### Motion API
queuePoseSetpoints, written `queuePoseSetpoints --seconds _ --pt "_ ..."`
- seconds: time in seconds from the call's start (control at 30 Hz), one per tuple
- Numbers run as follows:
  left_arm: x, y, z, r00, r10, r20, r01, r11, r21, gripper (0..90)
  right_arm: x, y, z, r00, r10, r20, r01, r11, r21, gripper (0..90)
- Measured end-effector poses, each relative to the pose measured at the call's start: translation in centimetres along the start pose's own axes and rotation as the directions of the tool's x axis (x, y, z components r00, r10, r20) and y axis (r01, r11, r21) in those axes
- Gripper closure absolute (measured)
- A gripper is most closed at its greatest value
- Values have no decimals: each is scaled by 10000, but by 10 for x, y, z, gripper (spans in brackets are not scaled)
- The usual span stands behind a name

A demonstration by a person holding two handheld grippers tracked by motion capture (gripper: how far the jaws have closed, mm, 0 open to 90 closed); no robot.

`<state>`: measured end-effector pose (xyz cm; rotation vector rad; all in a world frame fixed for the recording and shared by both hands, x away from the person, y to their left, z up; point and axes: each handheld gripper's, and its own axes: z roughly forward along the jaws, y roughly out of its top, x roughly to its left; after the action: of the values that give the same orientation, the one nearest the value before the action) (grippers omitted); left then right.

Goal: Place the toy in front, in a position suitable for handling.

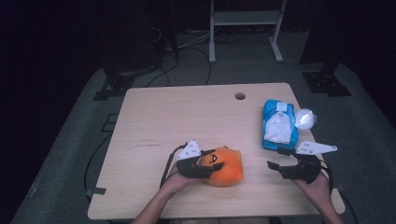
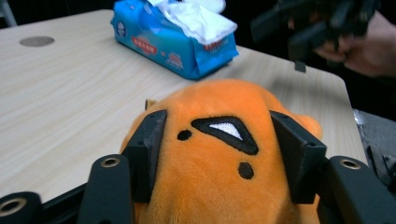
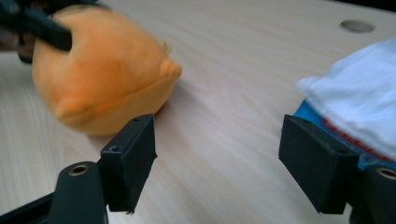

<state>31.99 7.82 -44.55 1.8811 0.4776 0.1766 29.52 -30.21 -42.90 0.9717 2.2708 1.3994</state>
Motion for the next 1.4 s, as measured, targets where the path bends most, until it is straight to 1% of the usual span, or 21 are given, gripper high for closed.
queuePoseSetpoints --seconds 0.13,0.17,0.23,0.3,0.4,0.47,0.5,0.53,0.57,0.6,0.67,0.77,0.97,1.1,1.13,1.2,1.23,1.27,1.3,1.37,1.4 --pt "-3 -1 0 9996 277 -4 -277 9994 216 392 -5 7 -4 9996 -81 277 88 9996 -277 262" --pt "-3 -2 0 9995 323 -21 -322 9992 231 388 -8 14 -5 9981 -290 542 311 9988 -390 262" --pt "-3 -3 0 9996 281 -14 -280 9993 258 383 -10 17 -6 9969 -370 689 402 9982 -451 262" --pt "-4 -4 0 9995 320 12 -320 9991 269 374 -21 26 -4 9940 -488 978 551 9965 -625 262" --pt "-4 -4 0 9992 401 -12 -401 9987 320 371 -27 30 -2 9913 -527 1202 615 9956 -705 262" --pt "-5 -4 0 9989 457 -45 -455 9984 332 368 -36 33 2 9895 -423 1380 531 9957 -760 263" --pt "-5 -4 0 9987 512 -35 -511 9981 352 364 -47 35 7 9869 -330 1578 460 9958 -795 263" --pt "-6 -4 0 9985 545 -32 -544 9978 371 364 -47 35 7 9869 -330 1578 460 9958 -795 263" --pt "-6 -4 -1 9980 626 -3 -625 9972 420 358 -58 37 14 9839 -198 1776 333 9968 -731 263" --pt "-6 -4 -1 9980 626 -3 -625 9972 420 355 -58 37 14 9839 -198 1776 333 9968 -731 263" --pt "-6 -4 -1 9978 660 20 -660 9968 460 353 -66 37 19 9805 -216 1953 339 9976 -599 267" --pt "-6 -4 -1 9978 659 43 -660 9968 455 346 -78 38 26 9760 -78 2177 177 9989 -435 273" --pt "-5 -5 -1 9981 604 119 -608 9972 442 335 -91 37 39 9708 134 2393 -105 9999 -133 291" --pt "-4 -6 -1 9984 544 165 -550 9976 426 329 -96 32 45 9676 346 2503 -364 9993 26 357" --pt "-4 -6 -1 9983 559 170 -566 9974 436 326 -98 30 47 9655 425 2570 -462 9989 82 417" --pt "-4 -6 -1 9984 547 169 -553 9976 423 325 -98 29 48 9651 441 2582 -478 9988 81 442" --pt "-5 -6 -1 9985 520 172 -527 9978 412 323 -99 26 49 9640 580 2594 -625 9980 92 518" --pt "-5 -6 -1 9985 519 172 -525 9978 406 322 -99 25 49 9633 644 2604 -696 9975 107 561" --pt "-5 -6 -1 9985 513 172 -519 9979 387 322 -99 25 49 9633 644 2604 -696 9975 107 561" --pt "-4 -7 -1 9985 523 189 -530 9979 377 320 -101 22 49 9610 800 2646 -839 9965 32 659" --pt "-4 -7 -1 9985 523 189 -530 9979 377 319 -101 22 49 9610 800 2646 -839 9965 32 659"
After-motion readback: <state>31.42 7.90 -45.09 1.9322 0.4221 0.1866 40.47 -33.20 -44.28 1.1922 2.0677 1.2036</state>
